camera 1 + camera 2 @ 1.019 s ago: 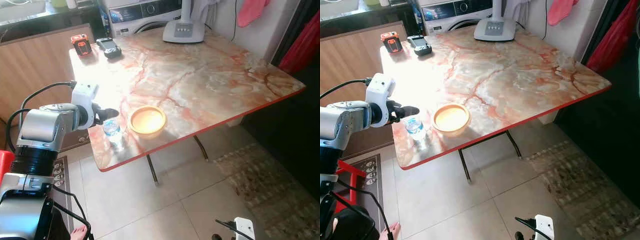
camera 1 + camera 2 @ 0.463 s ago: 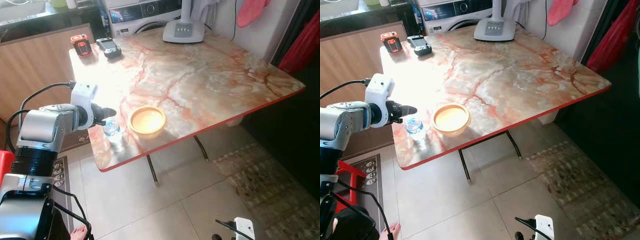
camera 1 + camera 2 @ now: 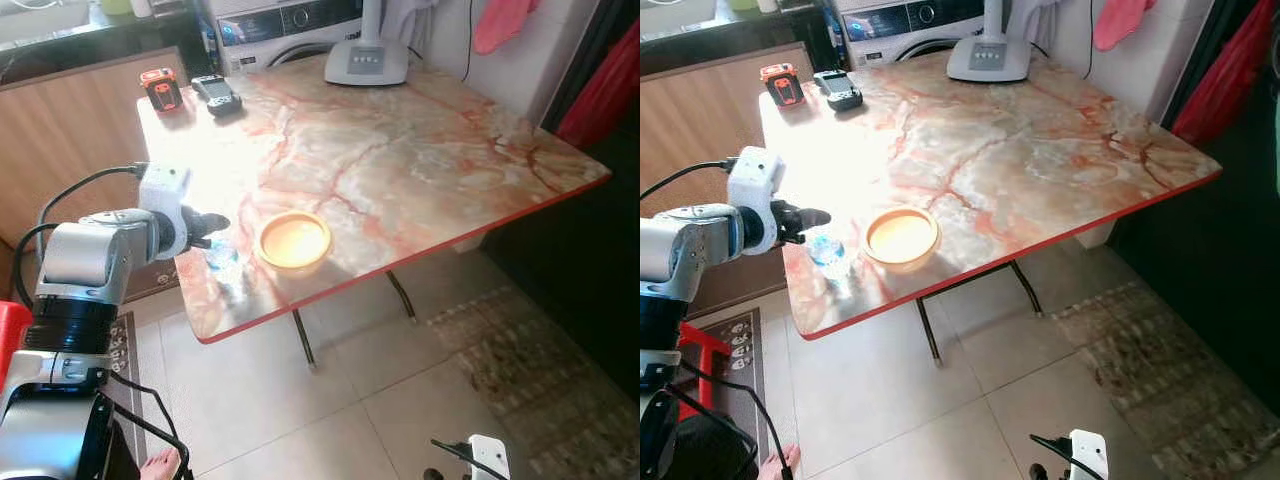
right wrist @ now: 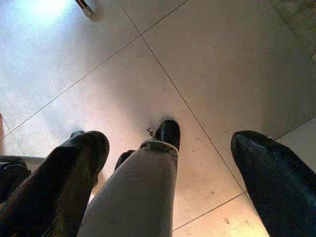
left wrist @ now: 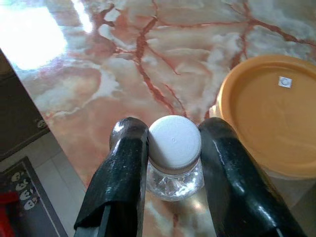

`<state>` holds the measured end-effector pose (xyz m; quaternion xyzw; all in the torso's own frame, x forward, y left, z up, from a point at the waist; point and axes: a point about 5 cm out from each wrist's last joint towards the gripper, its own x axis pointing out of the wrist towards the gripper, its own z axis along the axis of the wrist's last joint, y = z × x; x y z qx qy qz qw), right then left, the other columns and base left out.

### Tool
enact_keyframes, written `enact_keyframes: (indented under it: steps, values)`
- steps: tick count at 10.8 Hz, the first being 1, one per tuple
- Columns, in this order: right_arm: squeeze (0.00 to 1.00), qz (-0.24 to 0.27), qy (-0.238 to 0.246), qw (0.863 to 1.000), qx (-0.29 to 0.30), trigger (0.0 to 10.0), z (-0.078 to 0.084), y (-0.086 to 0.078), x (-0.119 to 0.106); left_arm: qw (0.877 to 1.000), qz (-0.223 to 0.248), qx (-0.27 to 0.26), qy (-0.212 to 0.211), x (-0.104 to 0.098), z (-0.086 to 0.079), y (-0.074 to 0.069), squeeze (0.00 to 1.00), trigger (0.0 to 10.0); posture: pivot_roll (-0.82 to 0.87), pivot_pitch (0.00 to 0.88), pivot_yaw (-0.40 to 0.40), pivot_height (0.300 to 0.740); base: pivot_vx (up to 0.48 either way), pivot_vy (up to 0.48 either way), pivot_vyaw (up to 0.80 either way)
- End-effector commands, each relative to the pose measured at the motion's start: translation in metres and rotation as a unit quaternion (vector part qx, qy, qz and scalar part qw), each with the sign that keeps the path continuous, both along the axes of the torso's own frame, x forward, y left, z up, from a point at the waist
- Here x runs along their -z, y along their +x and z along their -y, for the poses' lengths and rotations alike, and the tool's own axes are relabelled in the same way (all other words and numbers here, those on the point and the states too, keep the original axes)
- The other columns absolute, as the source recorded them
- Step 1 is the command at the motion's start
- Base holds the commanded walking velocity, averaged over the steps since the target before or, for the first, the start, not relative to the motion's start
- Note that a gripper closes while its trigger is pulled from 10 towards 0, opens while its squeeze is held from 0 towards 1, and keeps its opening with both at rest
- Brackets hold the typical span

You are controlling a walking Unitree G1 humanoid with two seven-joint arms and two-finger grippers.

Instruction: Restocking fridge

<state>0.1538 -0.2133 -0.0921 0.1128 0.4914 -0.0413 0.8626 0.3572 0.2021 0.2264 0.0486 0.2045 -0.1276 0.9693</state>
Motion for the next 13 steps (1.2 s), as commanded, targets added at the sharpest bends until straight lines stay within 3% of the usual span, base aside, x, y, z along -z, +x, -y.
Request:
enact_keyframes:
  steps: [1,3,5,7,8,9,10,11,13]
  values:
    - [0.0,-0.009,0.001,1.0,-0.002,10.0,-0.001,-0.004,0.002,1.0,0.011,-0.021,0.003,-0.005,-0.009,-0.001,0.0,0.0,0.14,0.071,0.031,0.74,0.0,0.0,0.0]
    - [0.0,-0.009,0.002,1.0,-0.002,10.0,-0.001,-0.003,0.002,0.999,0.045,-0.03,0.01,-0.028,-0.014,-0.003,0.0,0.0,0.14,0.074,0.036,0.74,0.0,0.0,0.0]
    - [0.0,-0.009,0.004,1.0,0.0,10.0,-0.002,-0.003,0.002,0.993,0.059,-0.093,0.029,-0.036,-0.048,-0.007,0.0,0.0,0.14,0.074,0.039,0.74,0.0,0.0,0.0]
    - [0.0,-0.009,0.004,1.0,-0.001,10.0,-0.002,-0.003,0.002,0.985,0.053,-0.153,0.052,-0.029,-0.083,-0.013,0.0,0.0,0.14,0.074,0.038,0.74,0.0,0.0,0.0]
    - [0.0,-0.009,0.004,1.0,-0.001,10.0,-0.002,-0.003,0.002,0.983,0.052,-0.167,0.051,-0.026,-0.091,-0.015,0.0,0.0,0.14,0.074,0.038,0.74,0.0,0.0,0.0]
    - [0.0,-0.009,0.004,1.0,-0.002,10.0,-0.002,-0.003,0.002,0.976,0.022,-0.207,0.069,0.006,-0.119,-0.022,0.0,0.3,0.14,0.074,0.038,0.74,0.0,0.0,0.0]
    - [0.0,-0.009,0.004,1.0,-0.002,10.0,-0.002,-0.003,0.002,0.973,0.012,-0.222,0.063,0.028,-0.129,-0.027,0.0,10.0,0.14,0.074,0.038,0.74,0.0,0.0,0.0]
    - [0.0,-0.008,0.005,1.0,-0.003,10.0,-0.002,-0.003,0.002,0.972,0.007,-0.229,0.048,0.041,-0.132,-0.029,0.0,10.0,0.15,0.076,0.037,0.74,0.0,0.0,0.0]
    - [0.0,-0.009,0.005,1.0,-0.003,10.0,-0.002,-0.003,0.002,0.967,-0.036,-0.249,0.05,0.099,-0.139,-0.046,0.0,10.0,0.14,0.077,0.038,0.74,0.0,0.0,0.0]
